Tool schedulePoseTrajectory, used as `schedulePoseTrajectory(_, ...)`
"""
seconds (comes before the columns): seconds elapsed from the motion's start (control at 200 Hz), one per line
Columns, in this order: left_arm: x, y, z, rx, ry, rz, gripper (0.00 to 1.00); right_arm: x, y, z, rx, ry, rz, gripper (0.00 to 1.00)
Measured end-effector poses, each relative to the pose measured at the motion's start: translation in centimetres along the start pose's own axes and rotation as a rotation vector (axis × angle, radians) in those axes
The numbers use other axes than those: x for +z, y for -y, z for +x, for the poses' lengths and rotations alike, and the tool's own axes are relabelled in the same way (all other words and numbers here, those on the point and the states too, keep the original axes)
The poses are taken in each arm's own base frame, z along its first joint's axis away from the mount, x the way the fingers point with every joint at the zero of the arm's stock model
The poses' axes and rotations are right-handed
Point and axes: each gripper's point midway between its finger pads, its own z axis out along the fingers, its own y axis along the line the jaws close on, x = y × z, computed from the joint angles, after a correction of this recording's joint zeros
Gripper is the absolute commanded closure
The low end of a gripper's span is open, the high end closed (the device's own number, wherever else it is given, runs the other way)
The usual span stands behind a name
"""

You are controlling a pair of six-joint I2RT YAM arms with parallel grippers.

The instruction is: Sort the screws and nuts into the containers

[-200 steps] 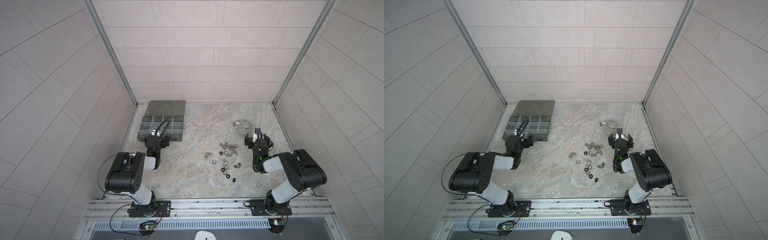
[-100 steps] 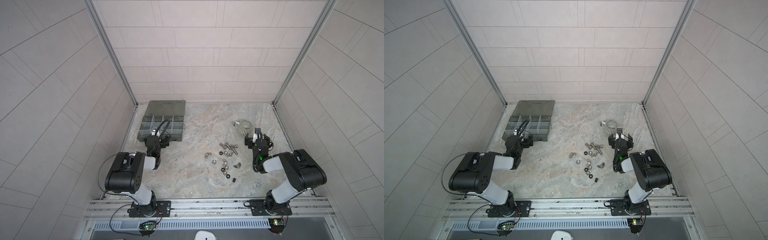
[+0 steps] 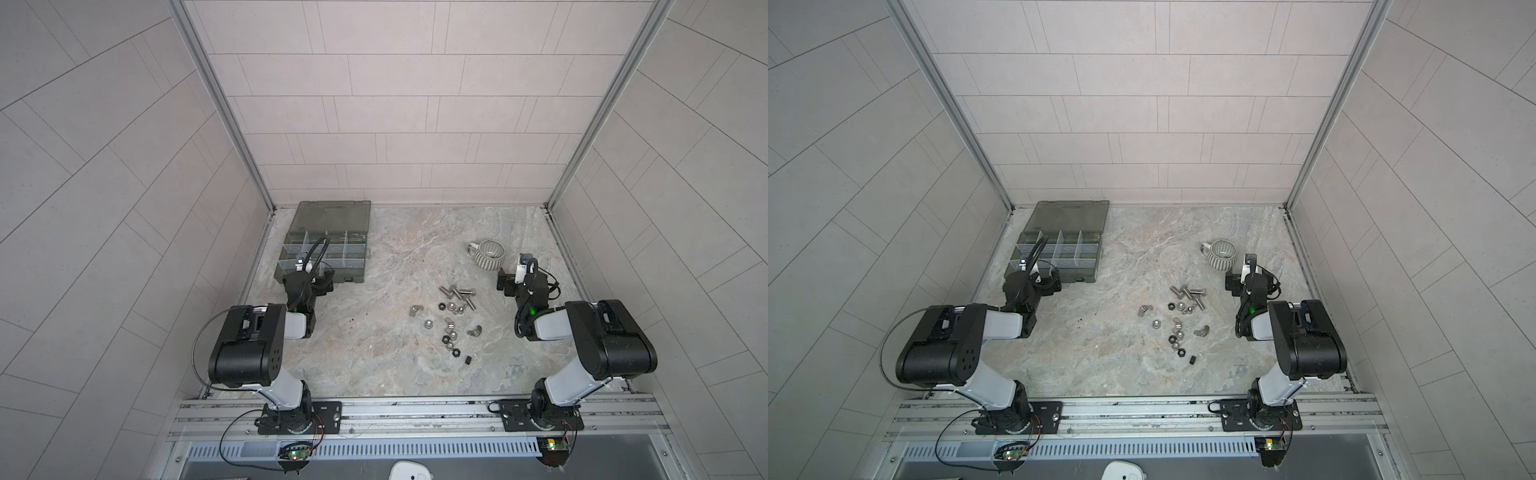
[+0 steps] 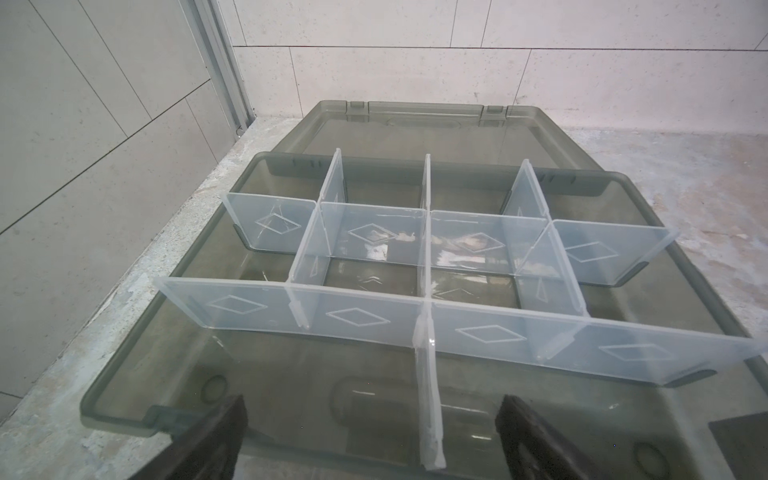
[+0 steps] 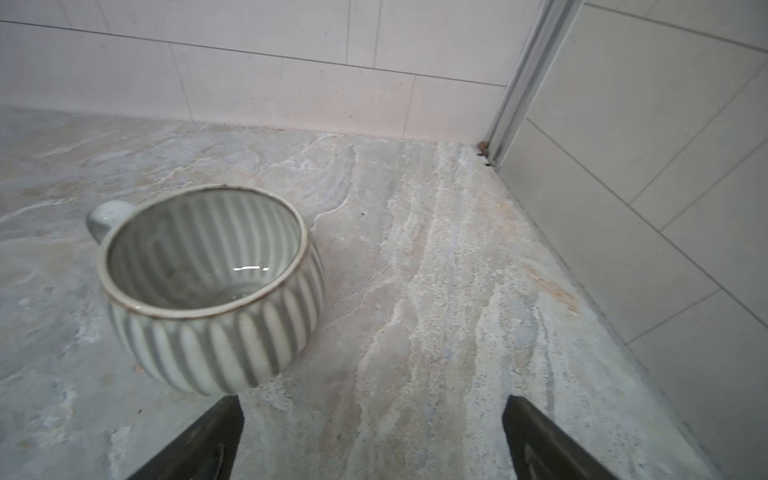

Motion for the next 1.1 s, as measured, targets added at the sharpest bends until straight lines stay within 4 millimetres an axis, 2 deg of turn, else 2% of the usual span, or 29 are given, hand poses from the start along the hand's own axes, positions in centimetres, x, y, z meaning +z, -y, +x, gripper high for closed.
schedulePoseTrajectory(0.225, 0.0, 0.3, 0.0, -0.006, -0.001, 0.020, 0.00, -0.2, -2.1, 0.2, -0.016, -0.018, -0.101, 0.01)
schedulePoseTrajectory(0.29, 0.0, 0.4, 0.0, -0.006, 0.000, 0.023, 0.00, -0.4, -2.6, -0.3, -0.031, -0.043, -0.118, 0.01)
schedulePoseTrajectory(0.355, 0.0, 0.5, 0.0, -0.006, 0.000, 0.027, 0.00, -0.7, -2.8, -2.6, -0.035, -0.033, -0.122, 0.01)
schedulePoseTrajectory(0.45, -0.1, 0.9, 0.2, -0.003, -0.037, 0.052, 0.00, -1.8, -2.6, -7.7, 0.009, 0.052, -0.102, 0.01)
schedulePoseTrajectory(0.49, -0.2, 1.0, -0.3, -0.002, -0.054, 0.058, 0.00, -2.3, -2.5, -9.0, 0.022, 0.076, -0.088, 0.01)
schedulePoseTrajectory(0.535, -0.5, 1.1, -1.8, 0.000, -0.046, 0.061, 0.00, -2.9, -2.6, -9.7, 0.024, 0.081, -0.062, 0.01)
schedulePoseTrajectory(0.59, -1.2, 1.2, -4.2, -0.002, 0.003, 0.066, 0.00, -3.4, -3.6, -9.7, -0.006, 0.060, -0.031, 0.01)
schedulePoseTrajectory(0.706, -3.2, 1.7, -8.5, -0.048, 0.137, 0.088, 0.00, -4.3, -7.6, -9.0, -0.110, -0.001, -0.020, 0.01)
schedulePoseTrajectory(0.811, -3.4, 2.9, -9.2, -0.104, 0.141, 0.122, 0.00, -5.1, -10.6, -9.3, -0.152, -0.041, -0.011, 0.01)
schedulePoseTrajectory(0.856, -3.1, 3.7, -9.1, -0.122, 0.106, 0.136, 0.00, -5.3, -11.1, -9.9, -0.129, -0.066, -0.019, 0.01)
schedulePoseTrajectory(0.921, -2.8, 5.1, -10.0, -0.135, 0.064, 0.161, 0.00, -5.4, -11.4, -11.4, -0.070, -0.077, -0.041, 0.01)
schedulePoseTrajectory(1.001, -2.9, 6.6, -13.4, -0.147, 0.061, 0.192, 0.00, -5.4, -11.9, -12.9, -0.012, -0.085, -0.080, 0.01)
schedulePoseTrajectory(1.101, -3.2, 8.0, -18.8, -0.153, 0.073, 0.228, 0.00, -5.7, -12.5, -13.0, 0.018, -0.138, -0.120, 0.01)
